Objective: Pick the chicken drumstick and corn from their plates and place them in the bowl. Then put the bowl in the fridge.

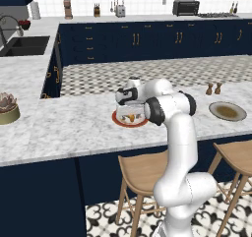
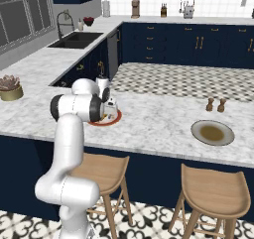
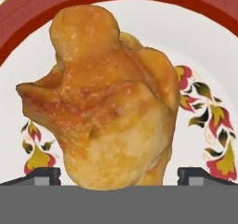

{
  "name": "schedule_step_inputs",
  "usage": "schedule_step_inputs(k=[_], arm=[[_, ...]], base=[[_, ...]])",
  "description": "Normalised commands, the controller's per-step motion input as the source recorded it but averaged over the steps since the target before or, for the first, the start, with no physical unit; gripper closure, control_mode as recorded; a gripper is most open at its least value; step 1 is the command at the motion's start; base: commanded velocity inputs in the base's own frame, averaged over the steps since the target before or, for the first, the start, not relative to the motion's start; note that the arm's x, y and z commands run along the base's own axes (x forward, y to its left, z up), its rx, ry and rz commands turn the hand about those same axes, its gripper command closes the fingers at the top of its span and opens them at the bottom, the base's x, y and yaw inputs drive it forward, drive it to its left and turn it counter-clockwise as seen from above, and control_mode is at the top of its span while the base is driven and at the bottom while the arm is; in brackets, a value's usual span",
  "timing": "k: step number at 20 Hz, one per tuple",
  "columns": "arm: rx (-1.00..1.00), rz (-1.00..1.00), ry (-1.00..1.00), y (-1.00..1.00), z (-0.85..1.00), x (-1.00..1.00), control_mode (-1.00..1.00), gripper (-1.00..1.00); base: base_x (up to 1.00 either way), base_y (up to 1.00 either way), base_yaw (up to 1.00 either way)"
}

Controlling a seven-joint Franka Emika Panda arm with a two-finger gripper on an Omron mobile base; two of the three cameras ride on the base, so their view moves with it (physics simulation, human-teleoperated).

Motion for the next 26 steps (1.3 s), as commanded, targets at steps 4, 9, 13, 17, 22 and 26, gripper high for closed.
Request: schedule_step_inputs(k=[4, 9, 13, 17, 22, 26], arm=[[0.00, 0.00, 0.00, 0.00, -0.28, 0.00, -1.00, 1.00], [0.00, -0.01, 0.00, 0.00, -0.08, -0.51, -1.00, 1.00], [0.00, -0.04, -0.14, -0.04, 0.26, -0.95, -1.00, 1.00], [0.00, 0.00, -0.03, -0.21, 0.56, -0.86, -1.00, 1.00], [0.02, 0.00, 0.00, -0.29, 0.58, -0.77, -1.00, 1.00], [0.02, 0.00, 0.00, -0.26, 0.51, -0.91, -1.00, 1.00]], base=[[0.00, 0.00, 0.00], [0.00, 0.00, 0.00], [0.00, 0.00, 0.00], [0.00, 0.00, 0.00], [0.00, 0.00, 0.00], [0.00, 0.00, 0.00]])
